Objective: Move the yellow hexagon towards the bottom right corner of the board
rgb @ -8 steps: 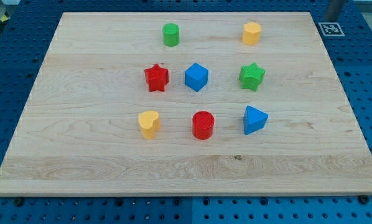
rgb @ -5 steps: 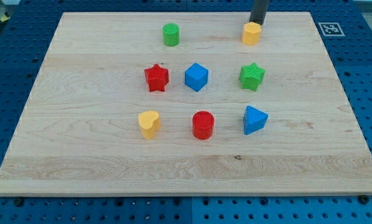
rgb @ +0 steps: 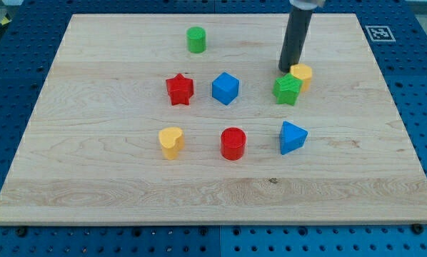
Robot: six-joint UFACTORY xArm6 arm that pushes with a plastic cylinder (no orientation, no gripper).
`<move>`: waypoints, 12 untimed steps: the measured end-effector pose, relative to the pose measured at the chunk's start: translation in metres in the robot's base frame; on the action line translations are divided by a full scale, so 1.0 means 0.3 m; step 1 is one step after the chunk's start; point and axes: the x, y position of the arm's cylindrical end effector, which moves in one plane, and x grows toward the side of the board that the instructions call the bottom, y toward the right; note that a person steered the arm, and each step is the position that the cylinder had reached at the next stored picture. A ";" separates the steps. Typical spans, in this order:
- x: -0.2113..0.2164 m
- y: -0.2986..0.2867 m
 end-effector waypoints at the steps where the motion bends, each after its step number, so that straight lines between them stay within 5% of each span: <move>1: 0.133 0.002; 2: 0.225 0.046; 6: 0.107 0.305; 12: 0.542 0.325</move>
